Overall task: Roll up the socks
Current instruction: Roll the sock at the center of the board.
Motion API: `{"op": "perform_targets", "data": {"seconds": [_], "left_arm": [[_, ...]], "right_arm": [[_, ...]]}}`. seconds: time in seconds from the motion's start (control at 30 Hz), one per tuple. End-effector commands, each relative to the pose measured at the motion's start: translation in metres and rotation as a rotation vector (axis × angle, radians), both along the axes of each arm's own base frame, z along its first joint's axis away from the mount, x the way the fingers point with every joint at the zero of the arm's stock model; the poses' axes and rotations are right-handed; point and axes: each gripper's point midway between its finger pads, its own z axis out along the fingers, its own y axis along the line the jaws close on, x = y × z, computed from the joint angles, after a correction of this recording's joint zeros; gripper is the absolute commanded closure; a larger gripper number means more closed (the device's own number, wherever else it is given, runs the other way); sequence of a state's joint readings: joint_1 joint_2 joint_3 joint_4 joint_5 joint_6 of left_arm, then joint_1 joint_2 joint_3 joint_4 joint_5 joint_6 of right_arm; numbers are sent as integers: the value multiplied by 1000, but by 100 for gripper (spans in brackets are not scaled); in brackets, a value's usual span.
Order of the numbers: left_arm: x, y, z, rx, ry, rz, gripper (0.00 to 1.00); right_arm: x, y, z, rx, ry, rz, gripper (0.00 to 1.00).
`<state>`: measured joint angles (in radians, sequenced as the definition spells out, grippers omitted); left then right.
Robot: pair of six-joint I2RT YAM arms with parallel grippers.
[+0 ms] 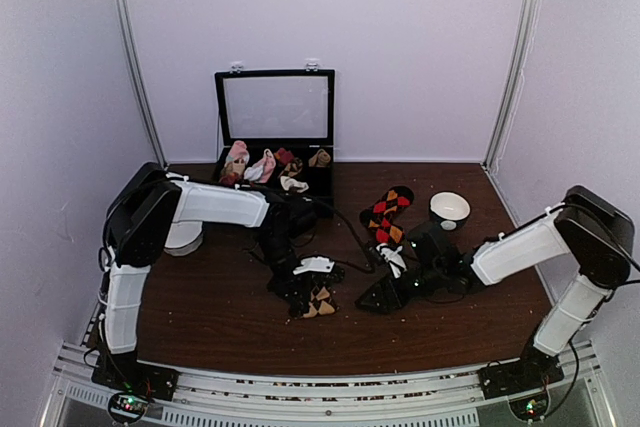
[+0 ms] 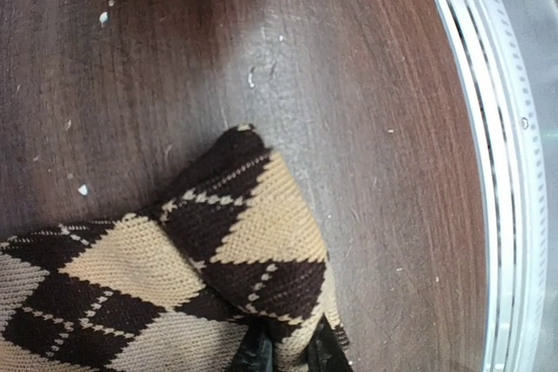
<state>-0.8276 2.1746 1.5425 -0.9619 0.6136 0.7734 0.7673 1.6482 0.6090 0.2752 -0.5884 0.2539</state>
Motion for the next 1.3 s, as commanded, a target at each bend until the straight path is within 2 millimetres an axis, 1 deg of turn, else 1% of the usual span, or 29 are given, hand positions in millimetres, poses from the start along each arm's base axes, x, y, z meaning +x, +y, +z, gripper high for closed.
{"op": "perform_targets", "data": {"seconds": [0.0,0.07,0.13,0.17,0.23,0.27,0.3,0.33,0.37,0.4,0.43,0.47,0.53,0.63,0.67,0.7,0.77,0.83,0.87,0.93,1.03,1.07,1.13,1.27], "left_arm": [[-7,18,-10,87,97,-3,88],[-6,18,-8,84,123,2,88],[-6,17,-7,82,151,8,88],[-6,17,-6,81,164,11,88],[-5,16,-5,75,174,18,87],[-5,16,-4,73,182,19,87],[-6,15,-2,67,194,22,87],[-6,14,0,61,214,29,87],[-6,13,1,56,236,33,86],[-4,12,4,48,253,43,85],[-3,12,5,46,268,50,85],[-2,12,5,47,276,55,85],[-2,13,5,45,284,58,85],[-1,14,3,44,286,59,84],[0,14,2,47,287,59,84],[0,14,1,51,287,59,84],[2,14,-1,60,285,61,84],[3,15,-3,69,288,63,84],[3,15,-5,75,287,64,84],[4,17,-8,85,283,63,84],[5,19,-11,99,272,64,84],[5,19,-11,100,271,65,84],[5,19,-12,102,270,62,84],[6,19,-10,101,259,59,84]], "right_arm": [[6,-16,18,-60,-298,-38,0],[8,-20,26,-47,-331,-62,0],[24,-30,38,3,-361,-211,0],[27,-33,41,42,-336,-256,0],[25,-33,55,191,-300,-274,0],[30,-34,62,248,-302,-306,0],[32,-30,65,279,-298,-293,0],[31,-21,64,270,-308,-227,0],[27,-16,48,194,-293,-182,0],[24,-11,37,109,-321,-122,0],[19,-8,28,38,-349,-81,0],[15,-7,24,-16,-391,-64,0],[7,-8,26,-67,-499,-27,0],[-24,-2,43,-29,-716,111,2],[-34,0,46,-31,-783,161,4],[-40,3,44,-54,-817,199,7],[-46,14,39,-125,-842,286,13],[-56,29,42,-147,-900,371,16],[-56,39,48,-141,-934,394,17],[-56,55,49,-162,-964,458,22],[-55,75,40,-204,-983,560,31],[-53,82,39,-208,-990,583,34],[-53,95,33,-216,-989,640,37],[-49,109,19,-244,-982,708,43]]}}
